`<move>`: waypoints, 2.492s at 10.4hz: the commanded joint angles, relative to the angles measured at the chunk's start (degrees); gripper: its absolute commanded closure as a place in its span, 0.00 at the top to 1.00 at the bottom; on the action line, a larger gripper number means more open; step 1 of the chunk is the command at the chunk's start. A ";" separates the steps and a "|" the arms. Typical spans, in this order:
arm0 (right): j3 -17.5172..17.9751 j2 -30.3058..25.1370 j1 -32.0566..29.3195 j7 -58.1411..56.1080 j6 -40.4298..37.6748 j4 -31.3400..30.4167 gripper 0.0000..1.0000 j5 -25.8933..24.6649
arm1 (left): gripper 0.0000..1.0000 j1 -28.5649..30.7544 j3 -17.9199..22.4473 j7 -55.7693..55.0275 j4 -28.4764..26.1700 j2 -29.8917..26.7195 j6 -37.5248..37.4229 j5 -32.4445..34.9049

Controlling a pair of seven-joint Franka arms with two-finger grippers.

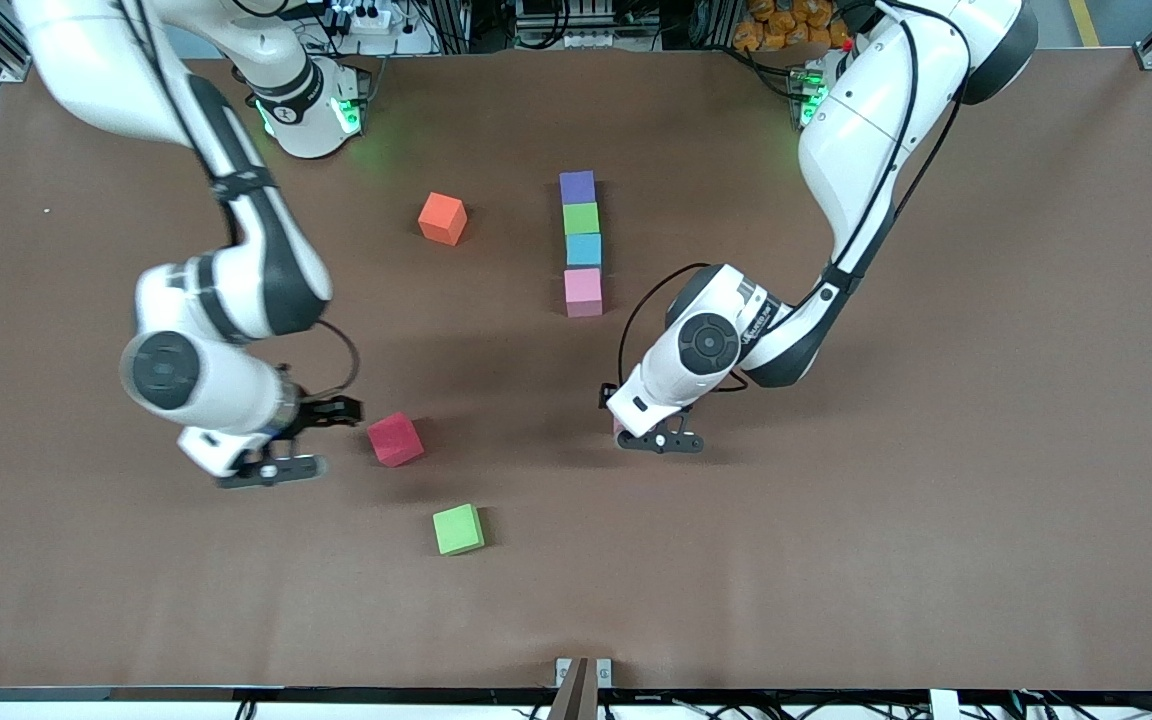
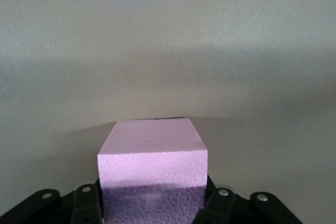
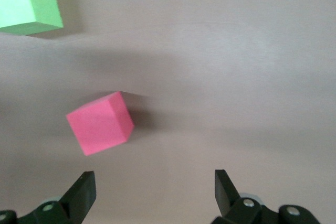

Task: Arrange blocks into number 1
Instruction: 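Withdraw the right gripper to rest while the left gripper lifts the pink cube, then lower the pink cube at the line's end with the left gripper and open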

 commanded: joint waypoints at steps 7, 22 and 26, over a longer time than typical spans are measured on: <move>1.11 -27.84 -9.27 -8.89 -1.08 -21.12 1.00 0.05 | 0.00 -6.08 -1.04 -11.28 0.16 -2.75 -8.88 -0.26; 1.02 -26.17 -9.71 -15.83 -27.12 7.99 1.00 -0.93 | 0.04 -9.43 -1.04 -13.56 0.16 -0.82 -7.74 0.61; 1.11 -26.09 -10.24 -10.14 -26.50 6.77 1.00 1.80 | 0.11 -9.43 -1.13 -15.06 0.16 -0.29 -7.65 2.20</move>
